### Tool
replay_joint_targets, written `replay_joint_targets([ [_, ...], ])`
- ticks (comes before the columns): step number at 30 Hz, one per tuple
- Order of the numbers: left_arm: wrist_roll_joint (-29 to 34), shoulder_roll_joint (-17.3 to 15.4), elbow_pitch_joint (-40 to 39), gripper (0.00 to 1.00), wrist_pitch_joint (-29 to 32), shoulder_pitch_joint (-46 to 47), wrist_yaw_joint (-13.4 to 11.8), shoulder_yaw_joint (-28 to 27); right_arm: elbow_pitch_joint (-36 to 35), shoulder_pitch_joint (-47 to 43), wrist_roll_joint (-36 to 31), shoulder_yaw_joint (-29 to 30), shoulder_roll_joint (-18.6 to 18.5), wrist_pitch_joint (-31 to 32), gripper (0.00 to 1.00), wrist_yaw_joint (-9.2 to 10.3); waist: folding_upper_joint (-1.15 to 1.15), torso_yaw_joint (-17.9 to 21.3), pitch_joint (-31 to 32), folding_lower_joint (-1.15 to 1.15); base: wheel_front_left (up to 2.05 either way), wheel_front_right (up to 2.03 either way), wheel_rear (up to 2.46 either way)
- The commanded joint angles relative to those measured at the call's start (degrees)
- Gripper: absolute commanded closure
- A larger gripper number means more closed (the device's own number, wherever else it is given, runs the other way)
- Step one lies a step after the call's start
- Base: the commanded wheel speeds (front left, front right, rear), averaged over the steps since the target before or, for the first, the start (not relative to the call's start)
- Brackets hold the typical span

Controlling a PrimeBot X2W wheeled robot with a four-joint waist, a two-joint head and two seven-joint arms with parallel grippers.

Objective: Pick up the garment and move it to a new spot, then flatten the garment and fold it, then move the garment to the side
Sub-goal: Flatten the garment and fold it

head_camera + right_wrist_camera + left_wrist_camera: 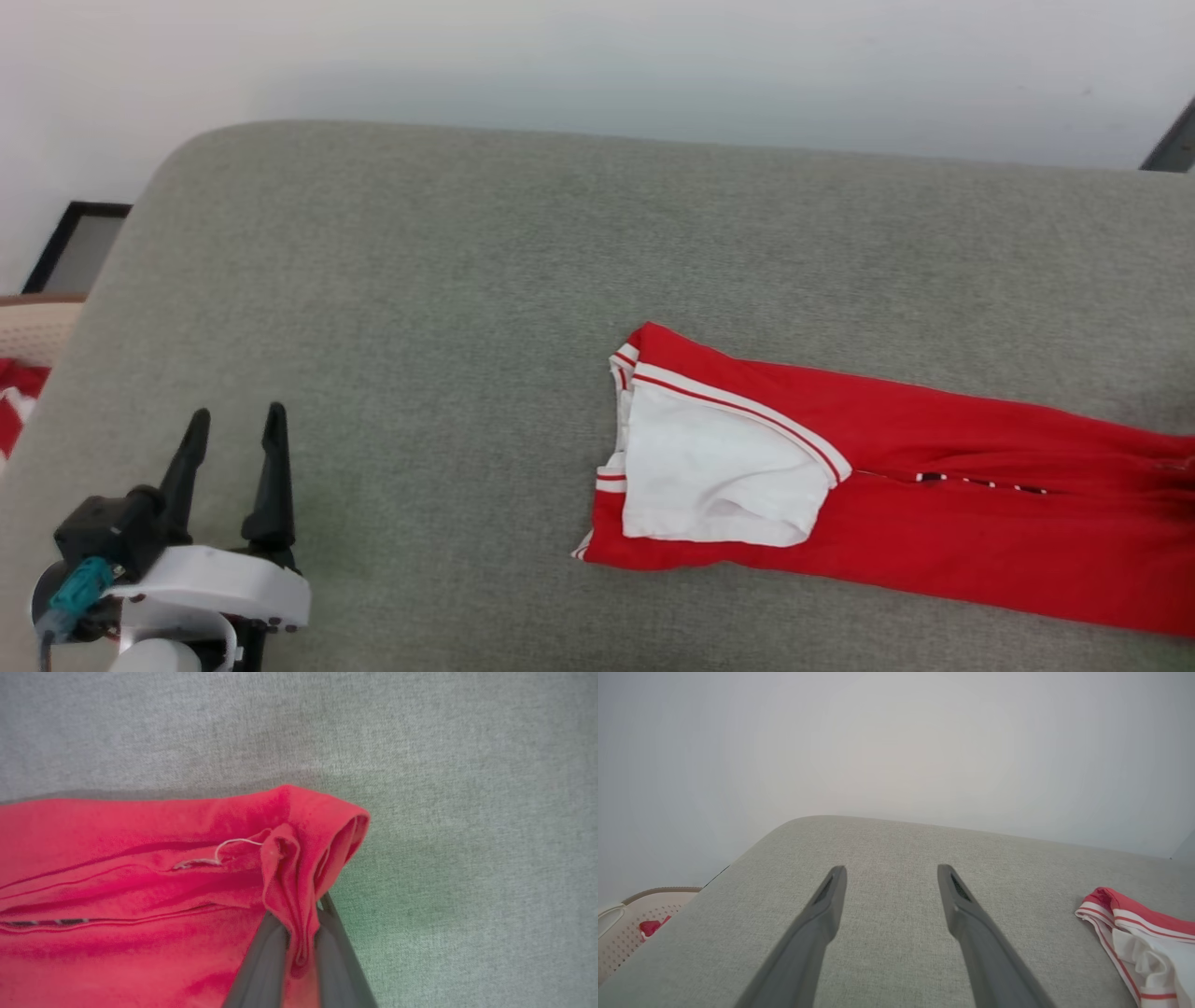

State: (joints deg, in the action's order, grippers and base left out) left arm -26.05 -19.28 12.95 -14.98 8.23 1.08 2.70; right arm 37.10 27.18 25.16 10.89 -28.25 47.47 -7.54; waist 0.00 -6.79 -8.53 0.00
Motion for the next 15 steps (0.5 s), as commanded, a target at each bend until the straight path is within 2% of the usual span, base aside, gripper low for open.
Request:
replay_joint_targets([
  [1,0.56,0.15,0.34,0.00,-0.22,0.57,0.50,-0.46,0.02,0.69,0.10,-0.28,0.01,0.10,1.00,0.11,0.00,1.16,-0.07,0.00,0.00,0.00,0.00],
  [6,1.45,0.44,1.61,0.00,-0.22,0.44,1.62,-1.55,-3.46,1.04,3.36,-3.07,2.20,1.88,1.00,0.10,0.00,2.39,0.61,0.00,0.00,0.00,0.00],
  [15,3.33,1.52,2.98,0.00,-0.22,-0.57,2.52,-2.34,-18.21,-2.44,11.39,-7.97,7.86,7.80,1.00,0.10,0.00,2.96,3.14,0.00,0.00,0.00,0.00],
])
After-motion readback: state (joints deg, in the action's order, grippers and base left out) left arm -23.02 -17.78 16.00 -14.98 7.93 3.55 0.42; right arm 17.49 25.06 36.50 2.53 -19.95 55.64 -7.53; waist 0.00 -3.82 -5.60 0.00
